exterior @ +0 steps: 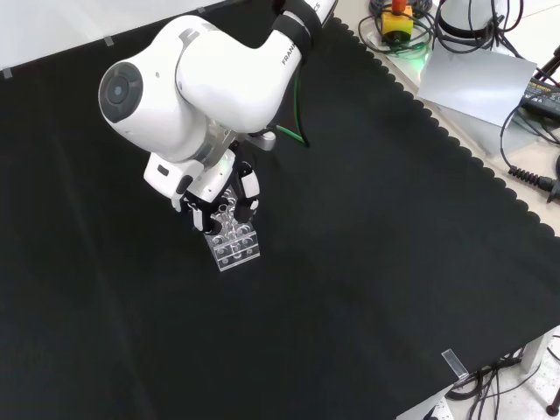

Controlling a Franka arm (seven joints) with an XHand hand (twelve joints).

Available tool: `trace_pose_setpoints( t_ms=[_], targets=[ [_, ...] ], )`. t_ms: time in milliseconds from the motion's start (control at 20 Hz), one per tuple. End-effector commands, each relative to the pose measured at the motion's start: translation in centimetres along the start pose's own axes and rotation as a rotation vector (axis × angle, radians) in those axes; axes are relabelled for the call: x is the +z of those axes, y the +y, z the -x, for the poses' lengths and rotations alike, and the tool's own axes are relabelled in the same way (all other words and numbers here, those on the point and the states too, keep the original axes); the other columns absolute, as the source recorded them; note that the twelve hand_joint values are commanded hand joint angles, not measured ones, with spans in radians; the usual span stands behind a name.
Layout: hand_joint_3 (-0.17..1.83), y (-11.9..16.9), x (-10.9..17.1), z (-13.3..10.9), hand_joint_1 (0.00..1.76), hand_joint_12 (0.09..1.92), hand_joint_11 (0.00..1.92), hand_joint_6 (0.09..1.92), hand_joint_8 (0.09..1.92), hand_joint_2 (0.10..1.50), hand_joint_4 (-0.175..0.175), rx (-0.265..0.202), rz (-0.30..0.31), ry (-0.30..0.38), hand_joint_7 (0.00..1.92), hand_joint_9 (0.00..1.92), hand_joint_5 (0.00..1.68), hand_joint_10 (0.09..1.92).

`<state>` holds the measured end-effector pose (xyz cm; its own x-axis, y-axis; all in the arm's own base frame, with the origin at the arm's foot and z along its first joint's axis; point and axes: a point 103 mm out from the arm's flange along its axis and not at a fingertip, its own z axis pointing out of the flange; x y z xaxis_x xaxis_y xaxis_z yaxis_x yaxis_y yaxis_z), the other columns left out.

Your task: Pick up the test tube.

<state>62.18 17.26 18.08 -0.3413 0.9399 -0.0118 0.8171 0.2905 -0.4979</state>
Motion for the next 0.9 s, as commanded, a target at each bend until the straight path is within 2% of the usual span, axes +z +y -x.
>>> trace_pose_setpoints(
  t_ms=[50, 150, 250, 350, 500, 900],
  targets=[
    [0.6, -0.3, 0.7, 0.0, 1.12, 1.24, 0.96, 0.65, 0.46, 0.66, -0.162, 0.024, 0.048, 0.049, 1.59, 1.52, 1.07, 0.63],
    [0.39, -0.6, 0.4, 0.0, 1.18, 1.16, 1.08, 0.62, 0.41, 0.8, -0.169, 0.034, 0.112, 0.077, 1.64, 1.59, 1.19, 0.56],
    [0.33, -0.9, 0.1, 0.0, 1.21, 1.04, 1.2, 0.55, 0.38, 0.83, -0.174, 0.045, 0.166, 0.121, 1.69, 1.63, 1.26, 0.53],
    [0.52, -1.0, -0.3, 0.0, 1.29, 0.94, 1.24, 0.47, 0.4, 0.7, -0.175, 0.059, 0.193, 0.17, 1.53, 1.64, 1.33, 0.52],
    [0.7, -1.0, -0.9, -0.1, 1.32, 0.89, 1.24, 0.57, 0.56, 0.61, -0.175, 0.072, 0.209, 0.2, 1.39, 1.63, 1.32, 0.58],
    [0.76, -1.8, -2.1, 0.1, 1.33, 0.88, 1.24, 0.62, 0.62, 0.58, -0.175, 0.076, 0.218, 0.243, 1.36, 1.61, 1.3, 0.62]
  ],
)
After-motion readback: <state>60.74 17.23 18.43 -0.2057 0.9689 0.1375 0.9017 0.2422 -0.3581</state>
